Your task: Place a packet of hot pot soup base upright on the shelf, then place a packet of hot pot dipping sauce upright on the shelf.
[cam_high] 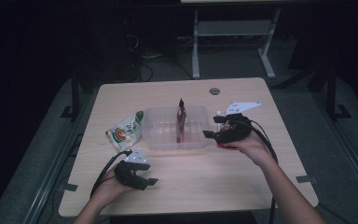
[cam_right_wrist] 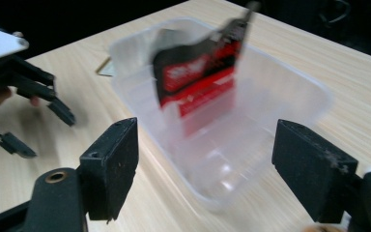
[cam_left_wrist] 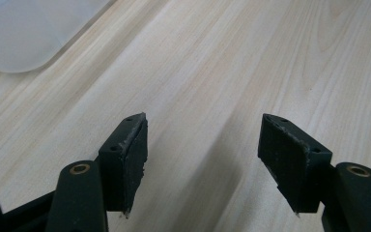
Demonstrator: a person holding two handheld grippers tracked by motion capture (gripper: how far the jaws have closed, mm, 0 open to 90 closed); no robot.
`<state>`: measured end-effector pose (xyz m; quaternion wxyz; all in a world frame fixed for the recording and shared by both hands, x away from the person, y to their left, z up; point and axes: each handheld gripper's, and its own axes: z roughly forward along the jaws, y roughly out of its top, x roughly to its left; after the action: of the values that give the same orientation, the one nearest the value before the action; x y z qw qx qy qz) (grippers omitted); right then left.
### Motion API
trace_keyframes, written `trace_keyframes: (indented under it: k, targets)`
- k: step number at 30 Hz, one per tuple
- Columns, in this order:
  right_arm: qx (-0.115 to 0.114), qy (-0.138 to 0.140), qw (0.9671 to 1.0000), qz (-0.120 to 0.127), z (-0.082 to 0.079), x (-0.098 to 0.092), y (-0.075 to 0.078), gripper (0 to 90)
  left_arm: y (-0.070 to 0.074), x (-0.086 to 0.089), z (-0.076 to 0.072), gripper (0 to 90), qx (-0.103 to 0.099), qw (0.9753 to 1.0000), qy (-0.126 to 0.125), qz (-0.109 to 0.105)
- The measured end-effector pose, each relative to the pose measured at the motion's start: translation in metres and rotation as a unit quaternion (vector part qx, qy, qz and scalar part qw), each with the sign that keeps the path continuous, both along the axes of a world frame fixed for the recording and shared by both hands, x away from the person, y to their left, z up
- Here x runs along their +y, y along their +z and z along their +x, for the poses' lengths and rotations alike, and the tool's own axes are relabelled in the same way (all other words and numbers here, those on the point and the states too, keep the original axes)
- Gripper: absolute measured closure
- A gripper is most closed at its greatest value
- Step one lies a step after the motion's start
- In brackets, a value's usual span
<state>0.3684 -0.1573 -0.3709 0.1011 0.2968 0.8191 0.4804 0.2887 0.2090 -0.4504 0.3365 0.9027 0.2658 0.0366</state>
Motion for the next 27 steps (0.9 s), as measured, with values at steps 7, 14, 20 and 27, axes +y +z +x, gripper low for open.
trace_keyframes:
  k: [7, 14, 20, 27]
  targets:
    - [0.005, -0.043, 0.9991, 0.002, 0.011, -0.036, -0.006, 30.7, 0.001, -0.004, -0.001, 34.5, -0.004, 0.9999, -0.008, 0.006]
    - [0.021, -0.08, 0.9964, -0.017, 0.026, -0.063, -0.025, 42.6, 0.0, -0.005, -0.002, 34.5, -0.002, 0.9999, -0.01, 0.005]
    - [0.043, -0.101, 0.9928, -0.049, 0.036, -0.074, -0.043, 59.7, -0.001, -0.006, 0.0, 34.5, 0.001, 0.9999, -0.011, 0.004]
    - [0.069, -0.104, 0.9891, -0.079, 0.045, -0.072, -0.059, 85.4, -0.002, -0.009, -0.001, 34.5, 0.001, 0.9999, -0.015, 0.007]
